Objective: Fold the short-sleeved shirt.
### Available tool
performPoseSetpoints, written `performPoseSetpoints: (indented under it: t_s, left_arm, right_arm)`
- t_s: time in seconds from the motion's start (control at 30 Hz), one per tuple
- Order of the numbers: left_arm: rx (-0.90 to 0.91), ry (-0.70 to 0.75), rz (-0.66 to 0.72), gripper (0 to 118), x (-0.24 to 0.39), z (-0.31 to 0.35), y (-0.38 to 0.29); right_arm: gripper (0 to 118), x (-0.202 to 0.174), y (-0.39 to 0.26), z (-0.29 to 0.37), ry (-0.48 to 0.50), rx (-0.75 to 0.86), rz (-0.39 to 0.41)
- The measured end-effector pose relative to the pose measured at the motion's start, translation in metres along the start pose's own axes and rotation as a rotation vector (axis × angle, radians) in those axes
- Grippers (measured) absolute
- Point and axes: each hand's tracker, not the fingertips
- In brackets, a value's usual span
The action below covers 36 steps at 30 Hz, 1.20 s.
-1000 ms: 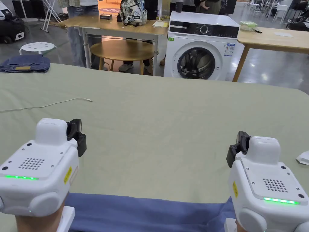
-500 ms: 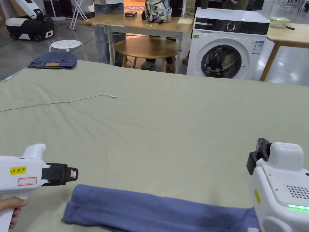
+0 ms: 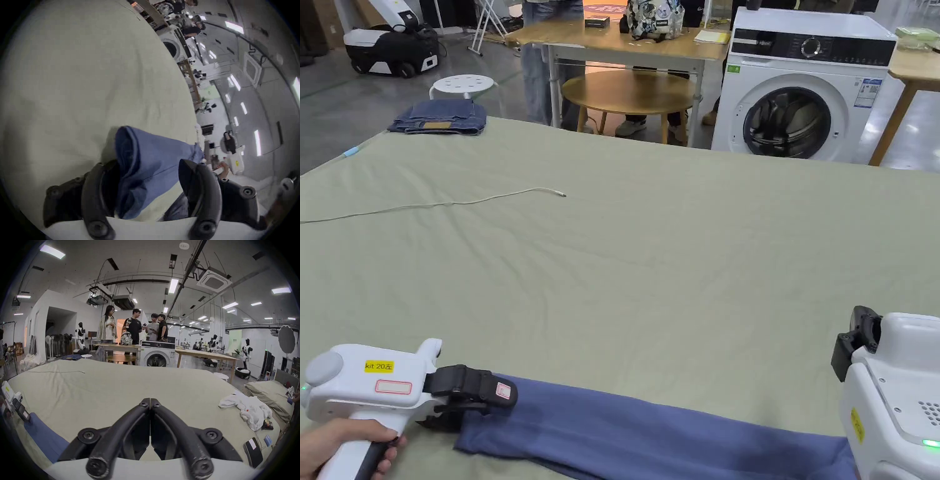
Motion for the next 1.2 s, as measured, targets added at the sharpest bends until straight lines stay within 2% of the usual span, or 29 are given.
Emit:
performPoseSetpoints:
  t_s: [0.03, 0.07, 0.13, 0.17, 0.2, 0.27, 0.43, 0.63, 0.73, 0.83, 0.9, 1.07, 1.2]
  left_arm:
    - [-0.010, -0.025, 0.011, 70, -0.001, -0.004, 0.001]
    - [0.019, -0.027, 0.014, 62, -0.002, -0.007, 0.000]
    - [0.054, -0.001, 0.017, 25, -0.001, -0.011, -0.003]
    - [0.052, 0.080, -0.007, 14, -0.002, -0.014, -0.001]
    - [0.042, 0.119, -0.018, 12, -0.001, -0.018, -0.003]
    - [0.069, 0.065, -0.016, 10, 0.003, -0.016, -0.007]
    - [0.075, 0.143, -0.075, 8, 0.026, -0.005, -0.004]
    - [0.125, 0.183, -0.181, 8, 0.066, 0.027, 0.008]
    - [0.158, 0.216, -0.172, 8, 0.080, 0.051, 0.013]
    - [0.188, 0.282, -0.150, 8, 0.089, 0.066, 0.017]
    - [0.174, 0.390, -0.167, 8, 0.098, 0.069, 0.015]
    - [0.138, 0.280, -0.148, 8, 0.126, 0.051, 0.002]
    - [0.086, 0.119, -0.157, 8, 0.154, 0.025, -0.009]
  right_arm:
    - [0, 0.000, -0.002, -0.001, 0.001, -0.002, 0.002]
    - [0, -0.001, -0.003, -0.001, 0.000, -0.006, 0.003]
    - [0, -0.001, -0.005, -0.002, 0.006, -0.016, -0.001]
    - [0, -0.002, -0.006, -0.003, 0.007, -0.020, -0.001]
    - [0, -0.002, -0.007, -0.004, 0.008, -0.024, 0.001]
    - [0, -0.003, -0.009, -0.004, 0.011, -0.031, 0.007]
    - [0, 0.000, -0.009, -0.006, 0.011, -0.041, -0.001]
    - [0, -0.003, -0.002, 0.000, 0.009, -0.032, 0.008]
    - [0, -0.002, 0.000, -0.001, 0.012, -0.026, 0.011]
    - [0, 0.000, 0.001, 0.000, 0.014, -0.023, 0.008]
    - [0, 0.001, 0.001, 0.000, 0.015, -0.023, 0.008]
    - [0, 0.003, 0.000, -0.001, 0.017, -0.027, 0.004]
    - [0, 0.007, -0.001, 0.000, 0.013, -0.027, 0.001]
